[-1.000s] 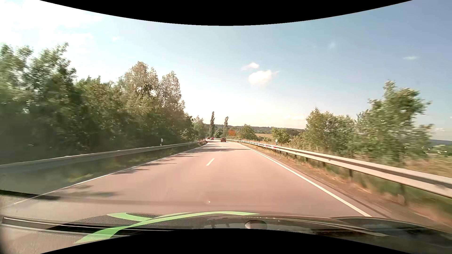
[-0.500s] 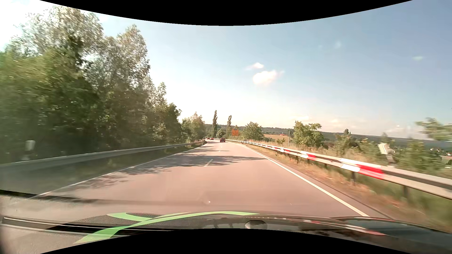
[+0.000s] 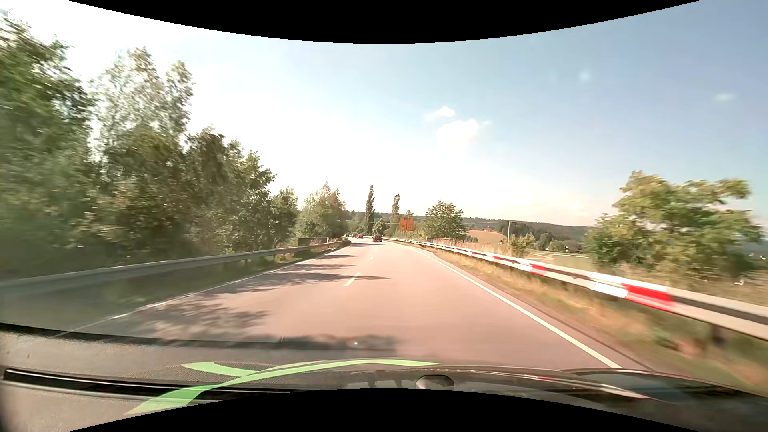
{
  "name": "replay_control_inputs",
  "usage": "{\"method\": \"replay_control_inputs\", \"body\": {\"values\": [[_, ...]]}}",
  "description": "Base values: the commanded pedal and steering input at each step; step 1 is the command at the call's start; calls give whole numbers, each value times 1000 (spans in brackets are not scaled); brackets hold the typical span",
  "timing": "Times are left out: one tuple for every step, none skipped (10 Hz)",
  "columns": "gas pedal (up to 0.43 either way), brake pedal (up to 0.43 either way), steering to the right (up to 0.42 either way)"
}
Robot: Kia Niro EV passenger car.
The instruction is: Follow the waypoints while adhering to traffic rules and regulations
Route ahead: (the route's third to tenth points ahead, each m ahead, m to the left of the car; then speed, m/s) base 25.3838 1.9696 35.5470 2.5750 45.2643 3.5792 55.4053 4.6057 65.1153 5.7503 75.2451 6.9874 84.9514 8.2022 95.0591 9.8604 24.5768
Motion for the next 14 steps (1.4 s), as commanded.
{"method": "replay_control_inputs", "body": {"values": [[169,0,-14],[87,0,-14],[67,0,-13],[67,0,-12],[79,0,-10],[98,0,-10],[110,0,-10],[138,0,-10],[138,0,-10],[138,0,-10],[118,0,-10],[110,0,-10],[110,0,-11],[110,0,-11]]}}
